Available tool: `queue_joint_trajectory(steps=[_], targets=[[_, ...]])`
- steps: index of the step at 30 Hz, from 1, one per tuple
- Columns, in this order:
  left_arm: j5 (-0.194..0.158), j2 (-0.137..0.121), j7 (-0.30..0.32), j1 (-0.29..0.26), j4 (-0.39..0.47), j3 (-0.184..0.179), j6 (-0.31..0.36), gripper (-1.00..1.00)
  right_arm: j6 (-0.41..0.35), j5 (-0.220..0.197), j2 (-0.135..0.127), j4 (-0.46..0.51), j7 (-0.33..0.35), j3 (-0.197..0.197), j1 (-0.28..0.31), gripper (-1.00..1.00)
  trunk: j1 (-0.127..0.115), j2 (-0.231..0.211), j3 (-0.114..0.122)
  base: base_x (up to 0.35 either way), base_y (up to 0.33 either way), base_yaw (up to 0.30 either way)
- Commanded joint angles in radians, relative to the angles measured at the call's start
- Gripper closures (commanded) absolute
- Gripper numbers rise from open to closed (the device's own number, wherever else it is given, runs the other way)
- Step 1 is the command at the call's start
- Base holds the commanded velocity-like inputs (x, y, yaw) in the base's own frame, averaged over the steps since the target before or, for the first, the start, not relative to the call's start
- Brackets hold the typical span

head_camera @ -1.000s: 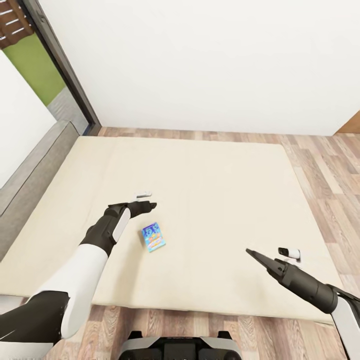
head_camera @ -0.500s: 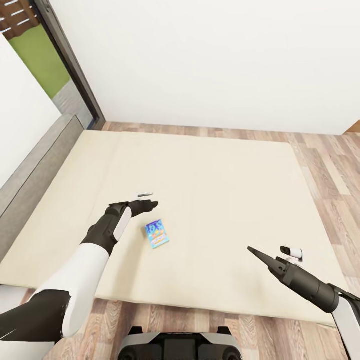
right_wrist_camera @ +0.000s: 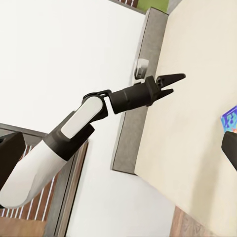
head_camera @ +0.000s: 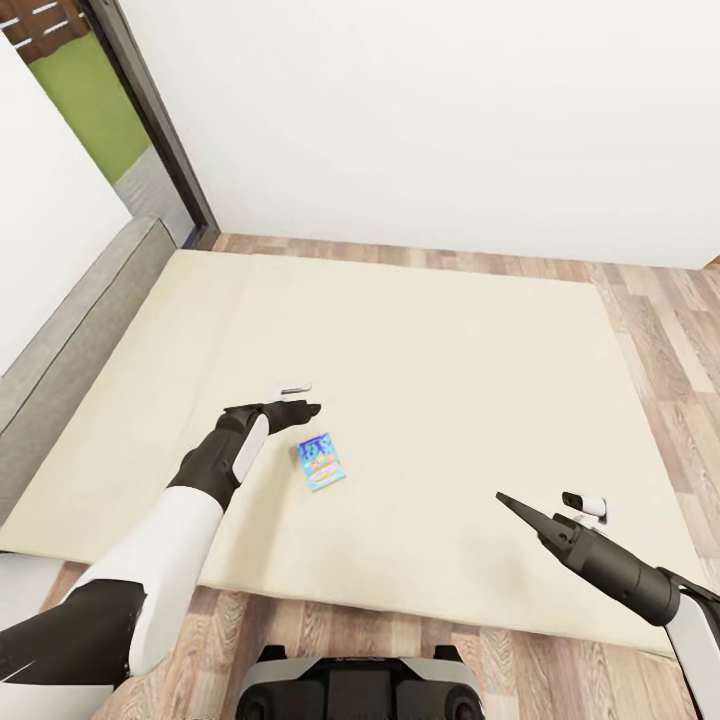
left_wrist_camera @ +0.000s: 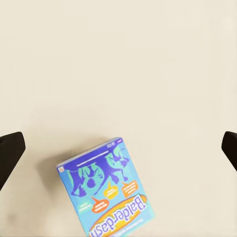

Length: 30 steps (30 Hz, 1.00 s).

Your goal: Put all the toys in the child's room - the three board games (two on the bed and one on the table), the two jigsaw puzzles on the table, and the tennis ball on the table - inside the toy box on the table in the child's room.

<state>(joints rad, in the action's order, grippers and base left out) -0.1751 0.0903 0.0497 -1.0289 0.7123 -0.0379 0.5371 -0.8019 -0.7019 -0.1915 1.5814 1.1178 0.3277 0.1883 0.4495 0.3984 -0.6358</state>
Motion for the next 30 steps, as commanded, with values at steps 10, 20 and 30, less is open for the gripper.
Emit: queue_joint_trajectory(steps=[10,20,30], targets=[[-0.006,0.005,-0.001,0.000,0.001,-0.002,0.004,-1.00,-0.007,-0.007,0.000,0.000,0.000,0.001,0.000,-1.00,0.001,0.002,-0.003,0.000,0.000,-0.112],[-0.006,0.003,-0.001,0.000,0.001,-0.002,0.003,-1.00,-0.005,-0.007,0.000,0.000,0.001,0.001,0.000,-1.00,0.001,0.002,-0.003,0.000,0.000,-0.258],[-0.005,0.003,-0.001,0.000,0.001,-0.002,0.001,-1.00,-0.005,-0.007,0.000,0.000,0.001,0.001,0.000,-1.00,0.001,0.002,-0.003,0.000,0.000,-0.065]])
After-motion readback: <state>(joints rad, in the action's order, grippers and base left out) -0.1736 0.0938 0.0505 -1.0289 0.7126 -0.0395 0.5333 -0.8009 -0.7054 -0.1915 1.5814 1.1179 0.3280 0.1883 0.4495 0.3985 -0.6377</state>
